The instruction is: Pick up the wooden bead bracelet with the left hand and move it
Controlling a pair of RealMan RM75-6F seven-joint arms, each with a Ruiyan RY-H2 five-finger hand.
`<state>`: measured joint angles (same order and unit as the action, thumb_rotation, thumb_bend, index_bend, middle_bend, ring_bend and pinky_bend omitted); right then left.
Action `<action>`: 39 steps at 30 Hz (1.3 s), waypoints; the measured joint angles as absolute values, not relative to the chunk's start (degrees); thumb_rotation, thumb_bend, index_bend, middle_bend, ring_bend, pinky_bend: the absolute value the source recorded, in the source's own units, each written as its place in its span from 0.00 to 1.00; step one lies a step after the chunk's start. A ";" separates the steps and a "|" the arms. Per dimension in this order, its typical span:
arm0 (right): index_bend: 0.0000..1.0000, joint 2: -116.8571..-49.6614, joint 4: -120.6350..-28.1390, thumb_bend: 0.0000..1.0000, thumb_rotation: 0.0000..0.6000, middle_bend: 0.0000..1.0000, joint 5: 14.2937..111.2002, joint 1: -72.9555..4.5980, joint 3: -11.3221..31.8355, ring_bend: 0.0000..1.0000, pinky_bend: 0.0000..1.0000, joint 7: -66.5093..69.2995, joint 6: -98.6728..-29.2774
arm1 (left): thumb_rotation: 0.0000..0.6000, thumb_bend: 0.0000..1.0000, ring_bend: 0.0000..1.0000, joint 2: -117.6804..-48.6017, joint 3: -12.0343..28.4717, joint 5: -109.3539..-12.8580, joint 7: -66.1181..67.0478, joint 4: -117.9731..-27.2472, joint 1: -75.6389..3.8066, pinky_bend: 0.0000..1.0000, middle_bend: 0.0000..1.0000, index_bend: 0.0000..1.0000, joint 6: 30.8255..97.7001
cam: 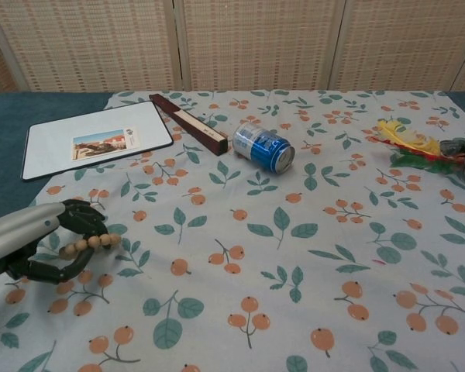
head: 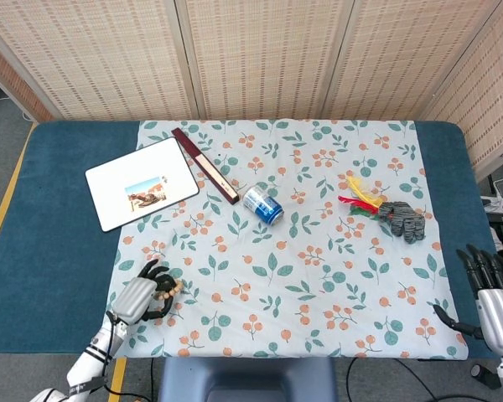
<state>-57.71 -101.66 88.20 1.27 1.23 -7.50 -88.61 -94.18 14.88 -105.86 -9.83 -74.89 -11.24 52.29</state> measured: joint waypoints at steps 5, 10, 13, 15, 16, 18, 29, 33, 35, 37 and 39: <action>0.00 -57.61 -101.90 0.15 0.66 0.00 88.56 1.35 1.05 0.00 0.00 -7.47 -88.67 | 1.00 0.41 0.00 -92.26 10.26 -105.24 -8.02 -74.80 -12.88 0.00 0.00 0.00 52.51; 0.00 -57.42 -102.17 0.15 0.66 0.00 89.02 1.62 0.90 0.00 0.00 -7.38 -89.18 | 1.00 0.35 0.00 -89.21 8.40 -99.46 -3.34 -79.59 -14.20 0.00 0.00 0.00 48.89; 0.00 -57.35 -102.22 0.15 0.66 0.00 89.09 1.73 0.89 0.00 0.00 -7.40 -89.35 | 1.00 0.31 0.00 -87.23 7.72 -95.30 -1.97 -82.98 -15.08 0.00 0.00 0.00 46.65; 0.00 -57.31 -102.22 0.15 0.66 0.00 89.18 1.78 0.86 0.00 0.00 -7.41 -89.43 | 1.00 0.30 0.00 -86.41 7.46 -93.21 -1.48 -84.66 -15.50 0.00 0.00 0.00 46.41; 0.00 -57.32 -102.20 0.15 0.66 0.00 89.22 1.78 0.85 0.00 0.00 -7.39 -89.41 | 1.00 0.28 0.00 -86.20 7.33 -92.31 -1.42 -85.21 -15.68 0.00 0.00 0.00 46.80; 0.00 -57.31 -102.18 0.15 0.66 0.00 89.24 1.81 0.85 0.00 0.00 -7.31 -89.46 | 0.99 0.26 0.00 -86.22 7.19 -91.58 -1.48 -85.41 -15.87 0.00 0.00 0.00 47.82; 0.00 -57.37 -102.16 0.15 0.66 0.00 88.90 1.73 0.95 0.00 0.00 -7.49 -89.10 | 0.00 0.17 0.00 -88.42 7.29 -82.72 -2.62 -85.08 -16.67 0.00 0.00 0.07 51.04; 0.00 -57.40 -102.18 0.15 0.66 0.00 88.77 1.70 0.98 0.00 0.00 -7.62 -88.97 | 0.00 0.20 0.00 -88.13 6.36 -82.52 -4.16 -85.15 -17.79 0.00 0.00 0.03 51.17; 0.00 -57.40 -102.20 0.15 0.66 0.00 88.80 1.72 1.01 0.00 0.00 -7.57 -89.06 | 0.00 0.22 0.00 -87.41 5.61 -83.31 -3.67 -85.66 -18.23 0.00 0.00 0.00 51.63; 0.00 -57.38 -102.21 0.15 0.66 0.00 88.89 1.76 1.02 0.00 0.00 -7.53 -89.17 | 0.00 0.25 0.00 -86.74 5.23 -84.50 -3.62 -86.53 -18.33 0.00 0.00 0.00 53.06; 0.00 -57.40 -102.16 0.15 0.66 0.00 89.10 1.77 1.01 0.00 0.00 -7.45 -89.29 | 0.03 0.28 0.00 -85.92 4.89 -86.06 -3.72 -87.36 -18.23 0.00 0.00 0.00 55.08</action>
<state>-57.40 -102.16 89.10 1.77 1.01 -7.45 -89.29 -85.92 4.89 -86.06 -3.72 -87.36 -18.23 55.08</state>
